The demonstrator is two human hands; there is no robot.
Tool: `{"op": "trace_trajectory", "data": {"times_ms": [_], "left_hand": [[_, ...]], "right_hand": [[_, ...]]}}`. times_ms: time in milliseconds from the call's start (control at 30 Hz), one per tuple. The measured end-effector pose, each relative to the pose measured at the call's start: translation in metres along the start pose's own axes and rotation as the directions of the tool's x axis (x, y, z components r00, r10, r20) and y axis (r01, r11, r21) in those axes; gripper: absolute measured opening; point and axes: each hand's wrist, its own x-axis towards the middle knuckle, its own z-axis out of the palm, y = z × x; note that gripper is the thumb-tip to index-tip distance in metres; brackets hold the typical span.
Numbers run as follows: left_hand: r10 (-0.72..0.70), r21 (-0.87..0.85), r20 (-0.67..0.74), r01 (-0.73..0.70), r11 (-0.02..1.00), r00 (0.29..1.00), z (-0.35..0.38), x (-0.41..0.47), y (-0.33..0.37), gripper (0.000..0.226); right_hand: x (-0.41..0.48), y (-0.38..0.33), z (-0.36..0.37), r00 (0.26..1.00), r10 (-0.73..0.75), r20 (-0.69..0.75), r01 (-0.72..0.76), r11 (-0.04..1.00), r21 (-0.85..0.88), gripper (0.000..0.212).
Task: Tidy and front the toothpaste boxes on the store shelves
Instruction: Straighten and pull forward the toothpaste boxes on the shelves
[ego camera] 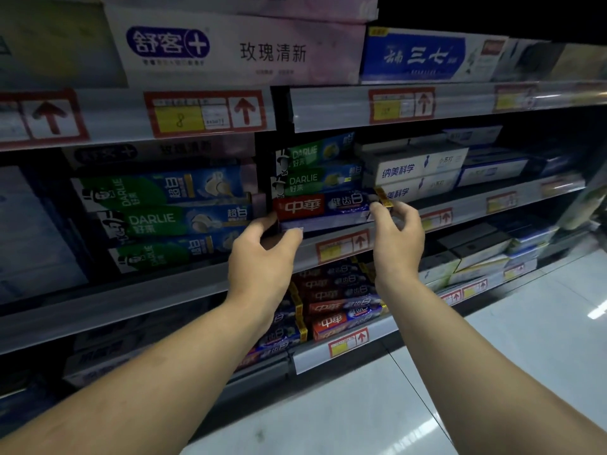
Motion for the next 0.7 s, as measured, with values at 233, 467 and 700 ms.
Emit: {"op": "trace_trajectory", "data": {"times_ms": [233,467,700], "left_hand": [[-0.088,-0.143,-0.142,0.067,0.987,0.986,-0.023,-0.035,-0.015,0.021],[-0.178,-0.126,-0.143,0.16,0.979,0.974,-0.054,-0.075,-0.058,0.029],[-0.223,0.005,-0.172,0.227,0.974,0.96,-0.082,-0.091,-0.113,0.031]], "right_hand": [[-0.019,-0.002,-0.015,0.998,-0.066,0.02,0.067,0.994,-0.082,0.016],[-0.043,0.04,-0.02,0.973,-0.011,0.231,0.072,0.964,-0.257,0.015],[-0.065,0.083,-0.02,0.913,0.162,0.374,0.037,0.881,-0.472,0.015]]}}
